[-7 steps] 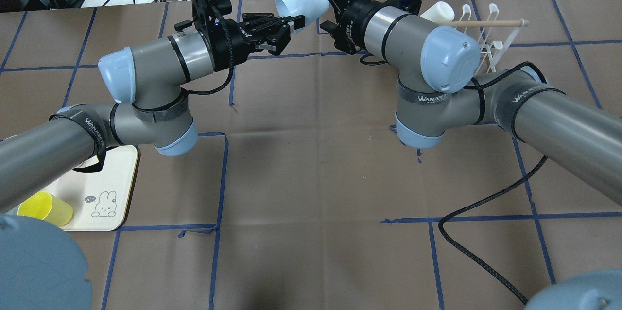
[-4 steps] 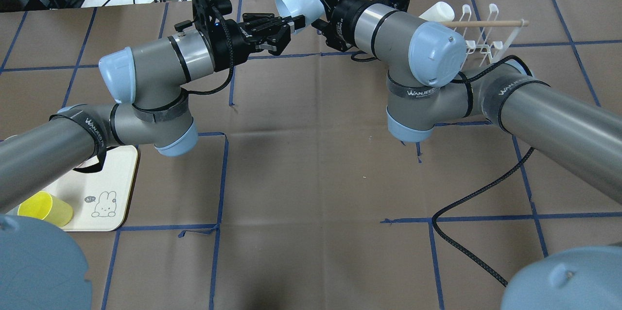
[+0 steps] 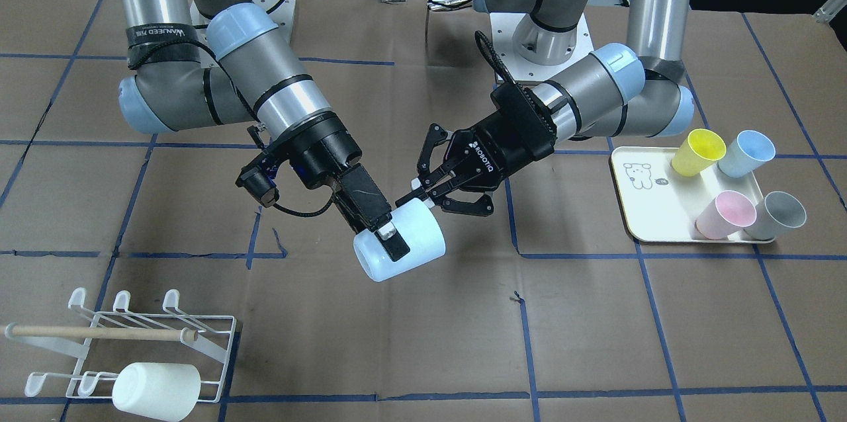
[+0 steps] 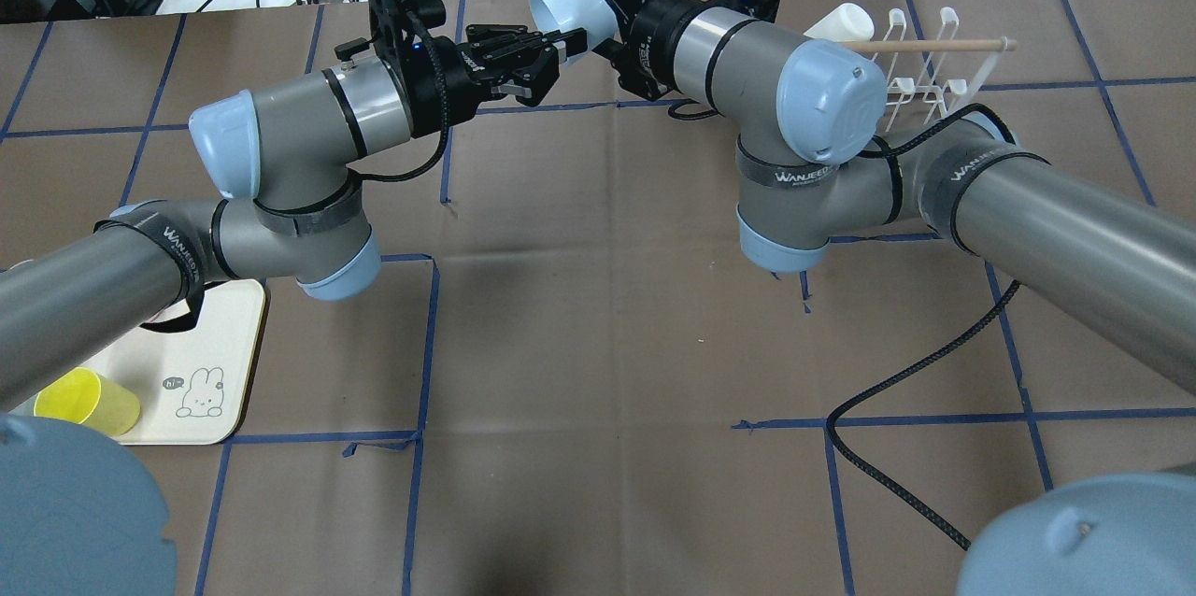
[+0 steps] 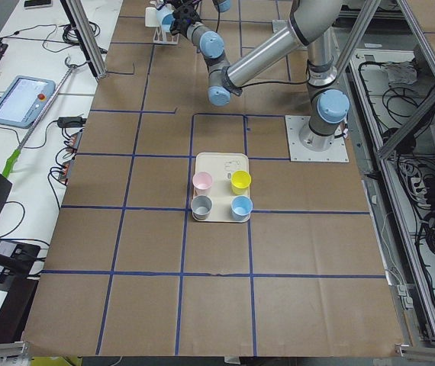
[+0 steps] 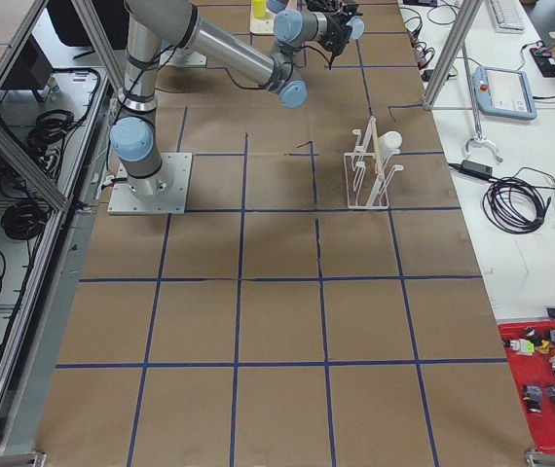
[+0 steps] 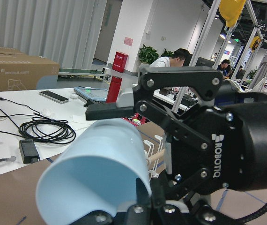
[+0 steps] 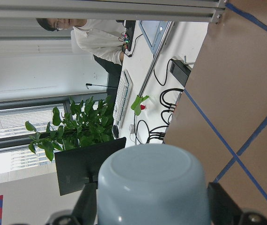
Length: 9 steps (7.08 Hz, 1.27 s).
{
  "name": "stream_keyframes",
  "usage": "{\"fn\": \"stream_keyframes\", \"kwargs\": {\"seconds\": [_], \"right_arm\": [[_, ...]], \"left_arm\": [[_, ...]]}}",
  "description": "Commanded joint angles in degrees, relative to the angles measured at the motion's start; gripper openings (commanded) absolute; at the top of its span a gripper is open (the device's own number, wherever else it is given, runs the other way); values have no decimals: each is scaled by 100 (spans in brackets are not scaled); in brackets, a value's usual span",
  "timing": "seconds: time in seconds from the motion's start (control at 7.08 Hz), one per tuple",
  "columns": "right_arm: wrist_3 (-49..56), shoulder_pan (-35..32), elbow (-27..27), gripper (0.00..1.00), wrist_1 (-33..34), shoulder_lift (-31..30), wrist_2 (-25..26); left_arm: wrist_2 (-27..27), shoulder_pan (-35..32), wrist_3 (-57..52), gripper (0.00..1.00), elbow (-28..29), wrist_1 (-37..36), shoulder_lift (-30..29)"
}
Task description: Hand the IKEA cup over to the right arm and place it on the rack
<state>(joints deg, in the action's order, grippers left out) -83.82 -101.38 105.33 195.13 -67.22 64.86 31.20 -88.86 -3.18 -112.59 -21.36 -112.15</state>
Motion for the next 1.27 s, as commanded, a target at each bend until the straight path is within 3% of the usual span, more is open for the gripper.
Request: {"fn": "stream_keyframes", "kwargs": {"seconds": [0.0, 0.42, 0.99, 1.13], "right_arm": [[6, -22, -12, 69, -19, -19, 0], [50, -22, -12, 44, -19, -19, -17], [68, -22, -3, 41, -19, -28, -26], [68, -22, -3, 40, -19, -28, -26]], "left_arm": [[0, 0, 1, 9, 0, 0, 18], [79, 0, 1, 23, 26, 18, 27], [464, 44, -69, 50, 105, -26, 53], [535, 44, -95, 66, 140, -26, 27]]}}
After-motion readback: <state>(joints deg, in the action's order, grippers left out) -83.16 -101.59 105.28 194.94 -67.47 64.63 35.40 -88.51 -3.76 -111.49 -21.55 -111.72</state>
